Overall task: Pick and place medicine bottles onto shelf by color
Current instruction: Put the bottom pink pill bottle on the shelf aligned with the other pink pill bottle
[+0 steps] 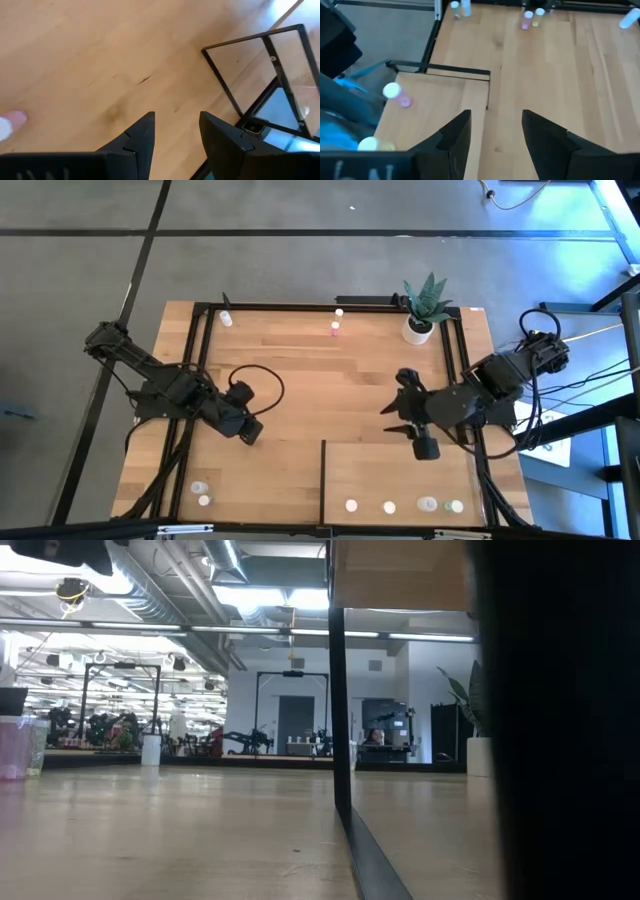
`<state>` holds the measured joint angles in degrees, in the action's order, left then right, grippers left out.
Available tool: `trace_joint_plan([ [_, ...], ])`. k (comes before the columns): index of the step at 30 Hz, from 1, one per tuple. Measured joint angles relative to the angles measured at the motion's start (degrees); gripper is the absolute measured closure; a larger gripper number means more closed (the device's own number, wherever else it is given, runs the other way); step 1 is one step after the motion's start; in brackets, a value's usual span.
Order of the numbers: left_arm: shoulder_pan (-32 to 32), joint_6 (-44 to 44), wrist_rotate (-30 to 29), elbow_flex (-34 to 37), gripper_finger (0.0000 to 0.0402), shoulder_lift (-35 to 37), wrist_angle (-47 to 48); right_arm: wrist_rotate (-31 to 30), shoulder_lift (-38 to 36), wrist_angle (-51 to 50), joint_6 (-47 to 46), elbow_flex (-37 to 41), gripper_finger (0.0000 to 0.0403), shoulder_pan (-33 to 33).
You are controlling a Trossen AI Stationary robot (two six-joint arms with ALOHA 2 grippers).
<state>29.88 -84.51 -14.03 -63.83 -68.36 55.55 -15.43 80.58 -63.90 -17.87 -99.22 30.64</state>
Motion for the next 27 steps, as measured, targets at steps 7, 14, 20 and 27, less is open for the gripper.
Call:
trace_joint_plan([
  [7, -0.1, -6.2, 1.5, 0.0, 0.0255, 0.0, 2.3, 0.0, 0.0, 0.0, -1.4, 0.0, 0.0225, -0.9],
  [14, -0.1, -25.1, 7.1, 0.0, 0.0255, -0.6, 20.0, -0.1, 0.0, 1.4, -1.4, 0.0, 0.0225, -0.9],
  [20, -0.3, -29.7, 8.2, 0.0, 0.0255, -0.6, 20.9, 0.0, 0.0, 1.5, -1.3, 0.0, 0.0225, -2.0],
  [27, -2.8, -30.9, 8.2, 0.0, 0.0255, -0.7, 20.9, 0.1, 0.0, 1.6, 4.5, 0.0, 0.0225, -5.1],
])
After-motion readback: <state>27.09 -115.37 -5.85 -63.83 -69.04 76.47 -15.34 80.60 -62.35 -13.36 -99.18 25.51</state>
